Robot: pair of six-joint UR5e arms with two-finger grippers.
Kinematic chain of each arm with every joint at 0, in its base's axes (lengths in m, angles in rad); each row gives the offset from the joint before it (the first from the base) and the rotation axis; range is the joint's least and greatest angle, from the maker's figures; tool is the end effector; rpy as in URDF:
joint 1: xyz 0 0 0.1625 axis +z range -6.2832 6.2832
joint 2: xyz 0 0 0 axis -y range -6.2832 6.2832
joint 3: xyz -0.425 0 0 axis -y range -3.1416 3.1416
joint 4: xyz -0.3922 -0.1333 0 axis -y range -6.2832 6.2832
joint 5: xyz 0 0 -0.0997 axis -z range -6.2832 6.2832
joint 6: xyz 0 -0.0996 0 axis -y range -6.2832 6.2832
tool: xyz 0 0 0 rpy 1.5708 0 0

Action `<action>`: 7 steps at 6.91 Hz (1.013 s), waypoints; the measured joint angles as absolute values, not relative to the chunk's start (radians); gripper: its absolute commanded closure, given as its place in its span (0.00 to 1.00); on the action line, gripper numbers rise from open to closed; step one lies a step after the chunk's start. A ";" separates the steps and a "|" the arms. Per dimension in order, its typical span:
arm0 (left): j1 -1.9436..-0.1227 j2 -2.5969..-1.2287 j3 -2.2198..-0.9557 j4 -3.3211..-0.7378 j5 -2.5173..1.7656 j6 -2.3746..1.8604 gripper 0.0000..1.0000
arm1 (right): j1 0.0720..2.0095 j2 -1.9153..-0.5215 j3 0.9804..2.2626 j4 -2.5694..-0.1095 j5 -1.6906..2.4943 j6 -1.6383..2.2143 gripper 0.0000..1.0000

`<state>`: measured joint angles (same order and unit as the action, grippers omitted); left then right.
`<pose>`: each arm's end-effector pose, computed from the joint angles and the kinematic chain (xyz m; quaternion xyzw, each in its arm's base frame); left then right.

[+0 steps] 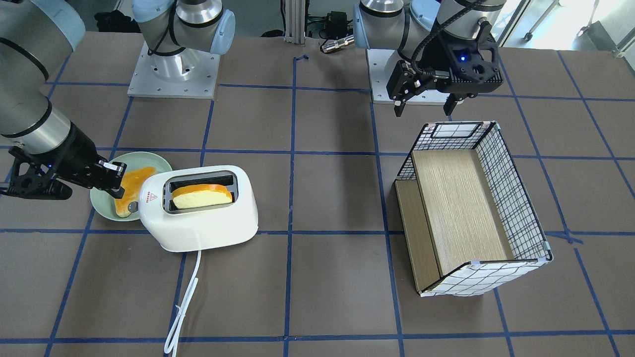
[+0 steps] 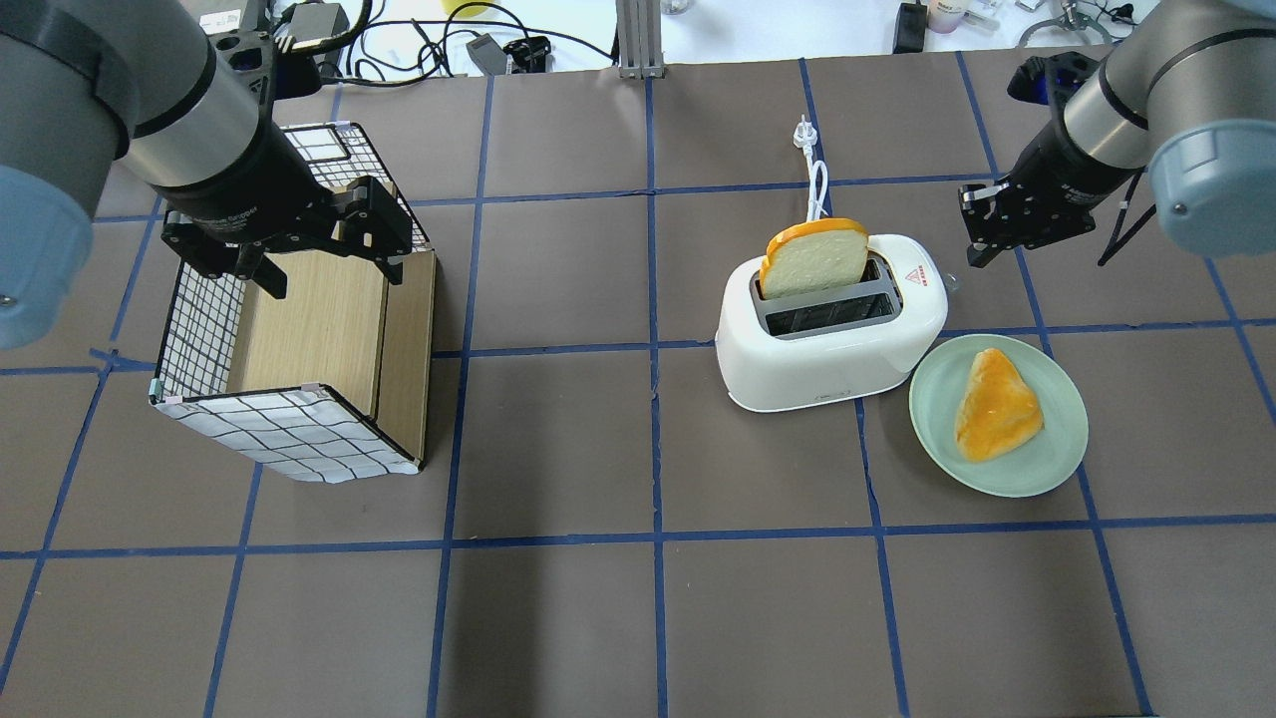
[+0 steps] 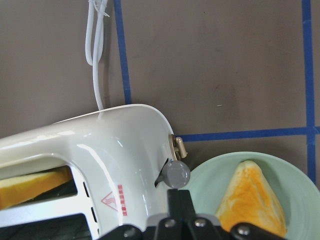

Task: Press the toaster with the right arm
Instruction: 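Move the right gripper farther out and down beside the toaster's side lever, then push the toaster's side lever down with the right gripper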

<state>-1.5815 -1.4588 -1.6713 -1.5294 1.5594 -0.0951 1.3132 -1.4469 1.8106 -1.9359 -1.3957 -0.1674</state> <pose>-0.1392 -0.4480 0.4952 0.0420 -0.9988 0.0261 0.0071 0.0135 -0.5402 0.3468 0.0448 0.9952 -0.0191 0.0853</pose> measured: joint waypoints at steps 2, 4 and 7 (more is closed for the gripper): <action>-1.582 -1.459 -1.671 -1.529 1.559 -0.095 0.00 | 1.313 -1.438 1.857 -1.993 -1.379 -0.168 1.00; -1.582 -1.459 -1.671 -1.529 1.559 -0.095 0.00 | 1.300 -1.426 1.870 -2.002 -1.375 -0.168 1.00; -1.582 -1.459 -1.671 -1.529 1.559 -0.095 0.00 | 1.288 -1.422 1.874 -2.001 -1.361 -0.168 1.00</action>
<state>-1.5815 -1.4588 -1.6713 -1.5294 1.5589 -0.0951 1.2877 -1.4220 1.8741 -2.0010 -1.3613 -0.1678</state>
